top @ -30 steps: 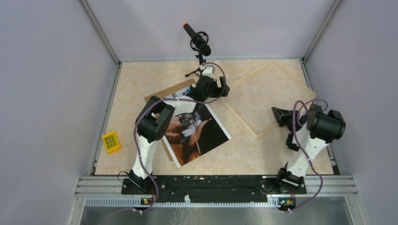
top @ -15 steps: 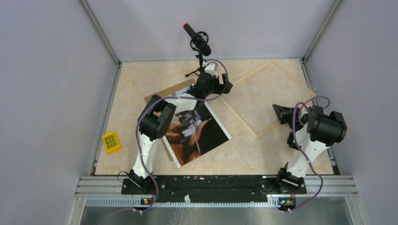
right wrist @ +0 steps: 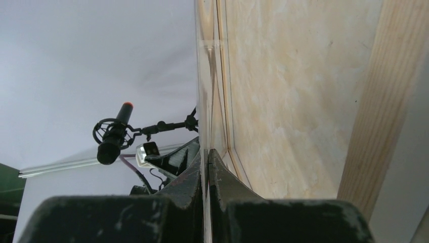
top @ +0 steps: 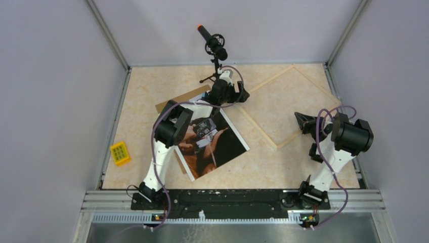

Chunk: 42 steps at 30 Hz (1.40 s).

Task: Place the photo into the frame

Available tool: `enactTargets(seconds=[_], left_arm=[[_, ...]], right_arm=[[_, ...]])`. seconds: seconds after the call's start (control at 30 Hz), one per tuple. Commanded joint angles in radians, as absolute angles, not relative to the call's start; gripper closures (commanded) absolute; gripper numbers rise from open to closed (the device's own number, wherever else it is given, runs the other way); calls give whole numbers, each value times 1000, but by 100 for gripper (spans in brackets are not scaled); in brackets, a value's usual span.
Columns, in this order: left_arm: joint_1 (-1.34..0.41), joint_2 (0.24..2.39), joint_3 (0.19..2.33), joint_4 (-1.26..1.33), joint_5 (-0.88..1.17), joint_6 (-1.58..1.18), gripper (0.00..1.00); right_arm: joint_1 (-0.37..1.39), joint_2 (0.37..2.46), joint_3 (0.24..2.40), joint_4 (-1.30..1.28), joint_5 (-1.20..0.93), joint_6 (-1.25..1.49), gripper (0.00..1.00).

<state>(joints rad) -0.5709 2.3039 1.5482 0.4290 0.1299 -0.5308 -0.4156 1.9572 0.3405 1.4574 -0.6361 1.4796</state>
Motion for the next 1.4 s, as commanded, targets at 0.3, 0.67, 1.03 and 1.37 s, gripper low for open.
enactTargets(seconds=[0.3,0.67,1.03,1.37], left_arm=[[-574,2295,1501,494,202,-635,2],[-573,2294,1497,500,217,-643,2],[-574,2299,1496,507,223,-651,2],[-574,2301,1494,508,229,-660,2]], right_arm=[[-391,1960,331,1556,-589,1477,100],[-367,1946,309,1540,-569,1443,100],[-356,1951,301,1546,-560,1438,100],[-346,1929,301,1560,-555,1475,100]])
